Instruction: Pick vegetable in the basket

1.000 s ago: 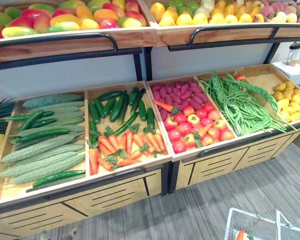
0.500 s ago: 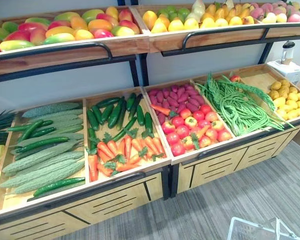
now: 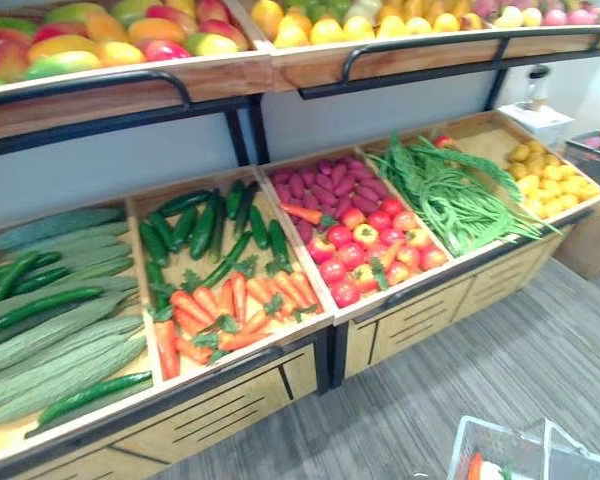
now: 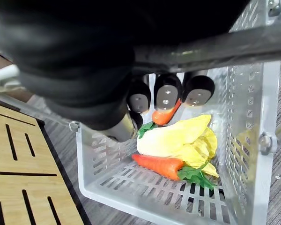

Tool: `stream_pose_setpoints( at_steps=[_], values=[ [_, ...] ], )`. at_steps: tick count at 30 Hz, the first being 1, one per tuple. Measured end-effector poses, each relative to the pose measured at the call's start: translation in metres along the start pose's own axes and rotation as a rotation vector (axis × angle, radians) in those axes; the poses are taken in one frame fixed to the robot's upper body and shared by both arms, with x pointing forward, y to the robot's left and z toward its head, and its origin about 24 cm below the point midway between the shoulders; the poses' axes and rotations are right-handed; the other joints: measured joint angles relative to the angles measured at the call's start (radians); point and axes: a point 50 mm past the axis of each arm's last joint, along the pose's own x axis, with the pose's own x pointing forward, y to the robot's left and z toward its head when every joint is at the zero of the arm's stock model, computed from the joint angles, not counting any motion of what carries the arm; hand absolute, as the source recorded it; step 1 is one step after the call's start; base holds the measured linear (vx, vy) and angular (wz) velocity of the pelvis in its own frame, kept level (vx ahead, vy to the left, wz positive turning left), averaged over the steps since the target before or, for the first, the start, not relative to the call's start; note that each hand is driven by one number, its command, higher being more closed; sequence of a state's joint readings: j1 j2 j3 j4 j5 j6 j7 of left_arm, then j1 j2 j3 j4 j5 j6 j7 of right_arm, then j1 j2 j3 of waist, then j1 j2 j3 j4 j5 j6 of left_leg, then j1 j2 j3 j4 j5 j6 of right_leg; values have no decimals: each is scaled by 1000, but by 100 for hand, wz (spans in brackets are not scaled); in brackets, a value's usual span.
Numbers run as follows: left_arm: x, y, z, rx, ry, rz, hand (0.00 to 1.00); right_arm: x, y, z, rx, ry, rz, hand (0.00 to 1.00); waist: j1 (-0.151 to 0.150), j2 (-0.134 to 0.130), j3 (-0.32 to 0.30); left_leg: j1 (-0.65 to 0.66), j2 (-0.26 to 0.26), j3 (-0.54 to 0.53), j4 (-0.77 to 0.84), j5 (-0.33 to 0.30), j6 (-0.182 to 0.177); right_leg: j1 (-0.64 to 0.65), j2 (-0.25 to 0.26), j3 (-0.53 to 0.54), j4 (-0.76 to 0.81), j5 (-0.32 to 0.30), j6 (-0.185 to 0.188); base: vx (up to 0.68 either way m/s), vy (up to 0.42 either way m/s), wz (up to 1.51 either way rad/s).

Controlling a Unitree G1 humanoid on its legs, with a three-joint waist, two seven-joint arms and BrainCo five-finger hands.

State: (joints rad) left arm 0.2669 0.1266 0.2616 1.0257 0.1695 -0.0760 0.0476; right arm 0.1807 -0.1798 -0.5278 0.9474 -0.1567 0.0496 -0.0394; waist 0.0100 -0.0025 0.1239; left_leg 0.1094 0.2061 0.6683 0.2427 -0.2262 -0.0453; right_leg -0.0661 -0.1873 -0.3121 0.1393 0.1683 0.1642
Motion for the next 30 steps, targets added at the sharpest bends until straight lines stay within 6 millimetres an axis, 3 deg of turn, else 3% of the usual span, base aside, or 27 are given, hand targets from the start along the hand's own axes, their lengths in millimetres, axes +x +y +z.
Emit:
stream_pose_setpoints(
  at_steps=[1,2,3,5,7,8,9,10,11,12,13,15,17,21,24,26,30],
  values=[
    [-1,-1,-1,-2,-2,-6,0,1,5,9,-19,-27,20,100,5,27,9,3,23,51,-6,-1,8,-7,3,-41,37,-19,-34,-153,197,-159],
    [0,0,8,-2,-39,-9,0,3,12,23,-44,-76,45,100,-6,7,38,18,29,111,-20,2,15,-46,-41,-167,267,-131,-158,-140,152,-140],
    [1,5,17,-9,-76,6,0,2,15,25,-57,-98,70,100,-15,-7,46,20,33,157,-28,3,18,-50,-78,-262,434,-209,-176,-128,133,-127],
    [2,7,22,-55,-94,21,0,3,21,31,-59,-118,91,100,-12,-12,47,26,53,247,-27,3,19,-28,-89,-326,532,-225,-194,-34,66,-153],
    [2,6,23,-91,-103,24,0,4,32,37,-87,-139,123,100,-12,-24,48,25,83,348,45,-11,41,23,-94,-343,484,-199,-181,68,-25,-191],
    [3,10,27,-101,-113,39,0,5,37,41,-92,-147,136,100,-9,-33,57,24,102,362,92,-18,49,26,-62,-355,421,-198,-182,49,-109,-153],
    [4,8,29,-107,-115,35,0,5,39,44,-89,-154,139,100,-5,-24,62,10,118,362,124,-22,50,47,-35,-361,355,-184,-200,-119,-99,-167],
    [4,4,34,-114,-135,26,0,5,42,50,-71,-175,145,100,-2,-29,61,-30,34,279,2,-26,46,82,10,-326,177,-210,-181,-239,-82,-137],
    [4,0,35,-121,-149,18,0,6,37,56,-72,-190,132,100,-4,-8,63,-30,13,270,-92,48,83,82,9,-338,199,-254,-168,-299,-30,-166],
    [4,-1,37,-123,-152,16,0,6,41,56,-71,-184,145,100,-5,-48,77,-11,-10,342,-52,50,74,94,-53,-340,218,-314,-131,-178,-73,-124],
    [5,0,36,-124,-145,19,0,6,43,57,-71,-187,152,100,0,-51,77,-16,-3,364,-23,37,82,104,-55,-342,190,-316,-124,-54,-187,-144],
    [4,3,34,-140,-137,24,0,5,48,59,-80,-192,177,100,1,-31,77,-12,55,424,63,-2,53,128,14,-330,44,-281,-107,25,-206,-118],
    [5,-1,36,-134,-142,10,0,4,51,53,-88,-185,187,100,-9,-23,75,0,69,445,73,-1,53,146,46,-302,-26,-262,-104,-33,-134,-77],
    [3,-17,37,-110,-149,-43,0,0,50,40,-80,-175,178,100,-36,0,62,26,65,446,36,29,12,175,84,-275,-107,-230,-109,-170,-94,-27],
    [3,-19,38,-98,-153,-50,0,-2,52,38,-72,-180,168,100,-36,8,57,16,79,438,56,39,11,178,102,-262,-145,-216,-113,-176,-34,-8],
    [2,-19,35,-97,-145,-47,0,-2,52,37,-70,-177,162,100,-30,8,57,-2,93,354,107,49,7,179,102,-243,-154,-216,-114,-138,-13,-23],
    [-2,-22,20,-109,-111,-32,0,-1,52,44,-74,-195,150,100,2,9,60,-50,54,-22,173,61,6,148,96,-96,-128,-214,-118,-80,18,-106]
  ],
)
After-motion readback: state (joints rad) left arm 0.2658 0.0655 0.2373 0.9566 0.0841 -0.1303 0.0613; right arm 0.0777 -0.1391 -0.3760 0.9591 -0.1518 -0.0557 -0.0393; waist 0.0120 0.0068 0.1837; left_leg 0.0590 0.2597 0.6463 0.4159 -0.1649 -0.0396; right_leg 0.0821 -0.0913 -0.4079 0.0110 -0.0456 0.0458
